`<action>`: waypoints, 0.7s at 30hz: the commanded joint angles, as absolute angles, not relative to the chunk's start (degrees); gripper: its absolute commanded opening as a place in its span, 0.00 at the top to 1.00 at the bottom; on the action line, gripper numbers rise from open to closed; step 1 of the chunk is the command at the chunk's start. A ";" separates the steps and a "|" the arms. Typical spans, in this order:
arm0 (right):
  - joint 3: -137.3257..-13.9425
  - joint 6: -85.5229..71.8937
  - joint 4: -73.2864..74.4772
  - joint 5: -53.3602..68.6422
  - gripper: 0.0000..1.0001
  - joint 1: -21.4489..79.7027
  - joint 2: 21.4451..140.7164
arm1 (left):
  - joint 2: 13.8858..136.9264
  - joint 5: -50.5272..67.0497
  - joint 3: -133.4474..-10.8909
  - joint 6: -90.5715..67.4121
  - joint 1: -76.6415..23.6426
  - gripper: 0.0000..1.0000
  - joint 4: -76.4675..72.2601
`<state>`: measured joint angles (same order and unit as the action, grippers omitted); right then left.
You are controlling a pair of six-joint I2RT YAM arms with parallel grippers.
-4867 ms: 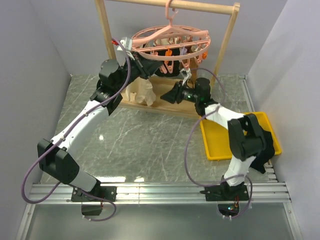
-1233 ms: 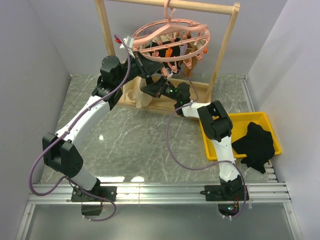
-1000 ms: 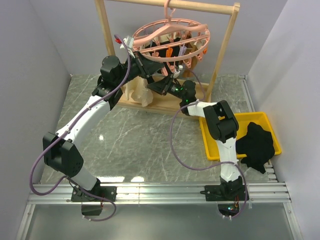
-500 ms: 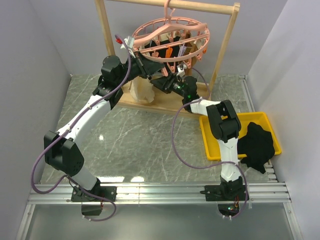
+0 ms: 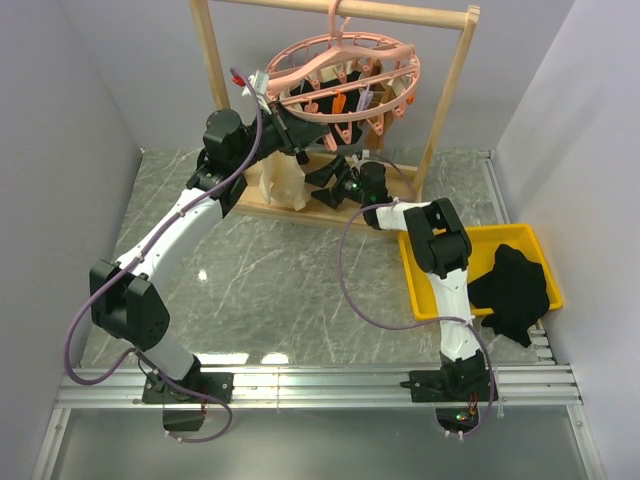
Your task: Clip the underwear to the hanger
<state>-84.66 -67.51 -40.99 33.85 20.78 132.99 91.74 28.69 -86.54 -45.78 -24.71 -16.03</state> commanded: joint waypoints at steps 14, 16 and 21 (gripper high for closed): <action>-93.42 -87.80 -52.73 34.54 0.04 22.15 144.23 | 92.37 28.13 -90.62 -46.85 -24.35 1.00 -20.57; -94.48 -89.38 -53.96 34.63 0.04 22.76 145.02 | 92.29 28.04 -90.53 -46.76 -24.35 1.00 -20.48; -96.41 -92.54 -57.03 34.80 0.11 23.20 145.90 | 92.11 27.86 -90.44 -46.58 -24.17 1.00 -20.21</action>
<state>-93.21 -88.88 -50.61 34.50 22.55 144.64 92.53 28.69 -87.50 -46.44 -24.62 -16.05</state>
